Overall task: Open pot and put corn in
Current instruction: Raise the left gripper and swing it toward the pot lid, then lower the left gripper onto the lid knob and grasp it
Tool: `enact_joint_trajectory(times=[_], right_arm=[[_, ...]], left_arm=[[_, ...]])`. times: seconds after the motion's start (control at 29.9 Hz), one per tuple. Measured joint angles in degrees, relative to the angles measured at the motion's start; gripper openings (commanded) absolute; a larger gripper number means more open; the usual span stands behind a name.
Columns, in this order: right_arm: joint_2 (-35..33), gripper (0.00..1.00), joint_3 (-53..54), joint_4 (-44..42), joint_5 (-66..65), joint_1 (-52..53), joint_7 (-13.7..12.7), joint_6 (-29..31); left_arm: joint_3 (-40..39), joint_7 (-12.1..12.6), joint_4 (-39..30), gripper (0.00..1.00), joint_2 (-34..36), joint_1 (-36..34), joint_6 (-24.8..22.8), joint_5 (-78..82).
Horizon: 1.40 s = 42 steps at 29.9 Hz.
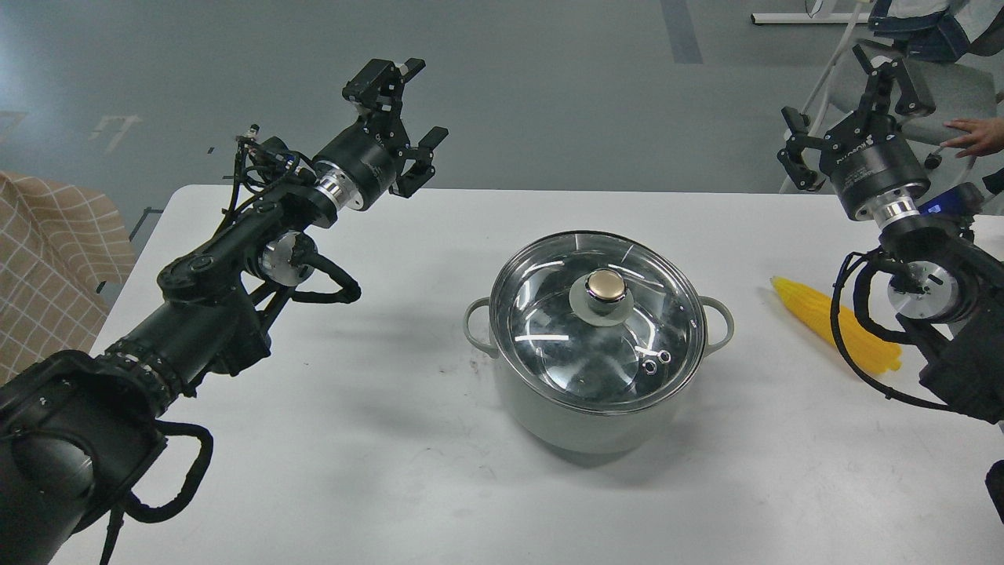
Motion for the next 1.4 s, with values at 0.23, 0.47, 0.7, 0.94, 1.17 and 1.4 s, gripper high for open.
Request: enact_joint_trajectory(times=[0.23,0.47,0.7,0.94,1.17,1.4], right_arm=[[-0.37,1.00,-0.08,-0.07,-0.98,0.54,0.00,0.00],[-1.26,1.00,-0.08,-0.16,-2.16,1.32,0.00,-0.08],[-1.20,1.00,-0.08,-0.11,-2.16,1.36,0.00,-1.25],[-1.11,1.00,-0.06,0.02,-2.14,1.38,0.00,-1.50],[-1.09,1.00,-0.02,0.11,-2.13,1.21,0.00,-1.50],[-0.75,1.00,-0.03,0.10,-2.13,1.06,0.00,-1.50]], left_arm=[[1.69,-6.90,-8.42,0.96,3.36,-1.92,0.05,9.13],[1.93,-8.03,-28.88,0.96,10.93,-2.18,0.56,35.74],[3.38,-9.56,-40.43,0.95,11.94,-0.57,4.22,65.15],[15.42,-10.89,-42.82,0.94,11.46,-0.76,12.57,90.07],[18.26,-10.90,-38.97,0.93,8.17,-0.48,13.95,95.15],[18.49,-10.90,-35.18,0.84,6.40,0.56,14.27,95.20]])
